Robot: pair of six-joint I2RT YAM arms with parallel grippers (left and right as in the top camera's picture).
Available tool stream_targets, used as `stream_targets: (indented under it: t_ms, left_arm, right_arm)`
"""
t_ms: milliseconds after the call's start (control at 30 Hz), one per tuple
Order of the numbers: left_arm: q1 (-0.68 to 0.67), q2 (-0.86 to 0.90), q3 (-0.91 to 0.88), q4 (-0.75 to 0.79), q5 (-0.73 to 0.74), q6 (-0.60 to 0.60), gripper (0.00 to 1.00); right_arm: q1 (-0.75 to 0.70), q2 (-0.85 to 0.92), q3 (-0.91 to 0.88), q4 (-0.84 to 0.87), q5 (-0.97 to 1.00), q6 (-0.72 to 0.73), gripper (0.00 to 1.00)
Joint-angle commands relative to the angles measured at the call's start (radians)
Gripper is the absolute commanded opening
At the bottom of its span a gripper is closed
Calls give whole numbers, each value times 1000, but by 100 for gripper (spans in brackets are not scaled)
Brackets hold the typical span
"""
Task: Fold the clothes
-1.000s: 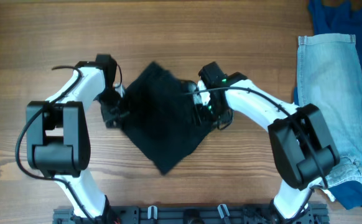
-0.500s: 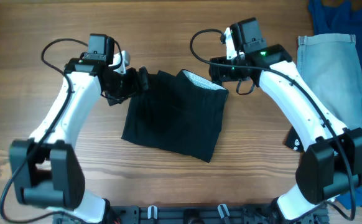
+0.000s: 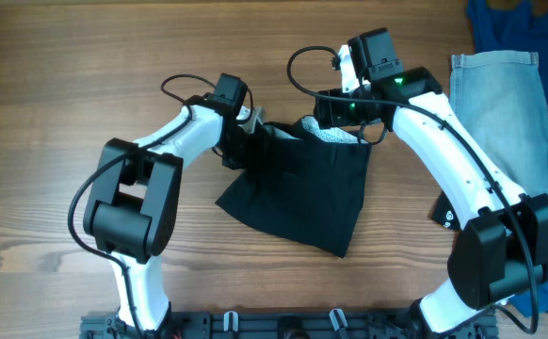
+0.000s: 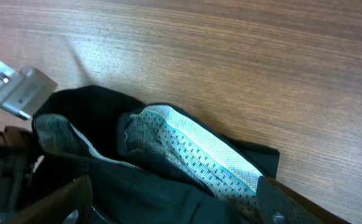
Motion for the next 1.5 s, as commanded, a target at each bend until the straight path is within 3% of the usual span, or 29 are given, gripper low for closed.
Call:
stream_targets:
  t_ms: [0,133,333,467,567,600,633,667,800,967,1067,1167,1267,1367,1467]
  left_arm:
    - [119,-55,15,-6,-44,21,4]
    - [432,-209,66,11,-200,-29,4]
    - [940,-194,63,42,-208,-175,4]
    - [1117,-180,61,15,-245,-175,7]
    - [1178,-170,61,-25,-251,-195,7]
    - [1183,-170,61,-56,-250,-194,32]
    - [1182,-170,61,-100,-232,-194,79]
    - [1180,-170,61,-150,-198,-195,100]
    - [1180,-183,61,-399,-65,-193,100]
    - [1123,-415,61,-398,-66,-138,100]
    - [907,-529,61,-375,-87,-34,100]
    - [563,-529,61,-347,-174,-27,100]
    - [224,-497,61,-349,-313,55,100]
    - [112,-496,61,-468,-416,54,100]
    - [128,-514,61,-622,-425,16,100]
  right_arm:
    - [4,-7,11,-14,-7,5,85]
    - [4,-7,11,-27,-5,5,84]
    - [4,-7,11,-48,-5,5,85]
    - [4,-7,11,-67,-5,5,85]
    - [4,-7,11,-71,-5,5,85]
    - [4,-7,11,-70,-5,5,85]
    - [4,-7,11,-71,-5,5,85]
    - [4,-7,11,-71,-5,5,85]
    - [4,-7,11,-72,-5,5,85]
    - [1,-7,11,-82,-16,62,91]
    - [-29,-7,11,-62,-121,191,96]
    - [-113,-7,11,-76,-126,215,100]
    - [-235,-7,11,-115,-164,28,100]
    - [-310,-8,11,-275,-162,34,100]
    - [-345,-36,11,-388,-159,33,100]
